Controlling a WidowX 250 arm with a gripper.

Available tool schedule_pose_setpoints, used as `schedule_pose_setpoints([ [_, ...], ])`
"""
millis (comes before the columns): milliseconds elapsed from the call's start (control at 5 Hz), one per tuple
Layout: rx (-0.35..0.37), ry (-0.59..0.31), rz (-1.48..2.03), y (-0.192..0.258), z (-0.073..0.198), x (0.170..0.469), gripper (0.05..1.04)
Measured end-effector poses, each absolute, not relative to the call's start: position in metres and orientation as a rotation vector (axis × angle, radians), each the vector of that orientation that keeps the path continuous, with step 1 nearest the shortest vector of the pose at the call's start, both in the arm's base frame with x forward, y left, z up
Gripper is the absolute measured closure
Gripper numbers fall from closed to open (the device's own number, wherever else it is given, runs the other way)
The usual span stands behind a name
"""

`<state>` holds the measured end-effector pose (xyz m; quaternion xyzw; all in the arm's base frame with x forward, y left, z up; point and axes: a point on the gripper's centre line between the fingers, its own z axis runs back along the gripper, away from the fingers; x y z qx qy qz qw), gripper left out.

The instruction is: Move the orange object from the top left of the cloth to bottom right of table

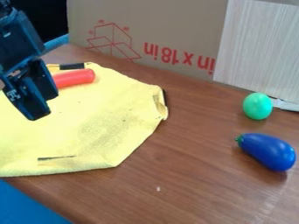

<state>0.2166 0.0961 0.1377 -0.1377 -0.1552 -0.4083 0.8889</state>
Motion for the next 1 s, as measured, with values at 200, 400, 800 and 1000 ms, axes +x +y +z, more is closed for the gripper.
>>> schedule_pose_setpoints([
  [200, -0.307, -0.311, -0.837, 0.096, 0.131, 0.217, 0.083],
  [400, -0.290, -0.312, -0.789, 0.108, 0.123, 0.230, 0.083],
  [800, -0.208, -0.341, -0.699, 0.138, 0.123, 0.257, 0.083],
  [1000, -0.186, -0.359, -0.668, 0.150, 0.127, 0.265, 0.083],
])
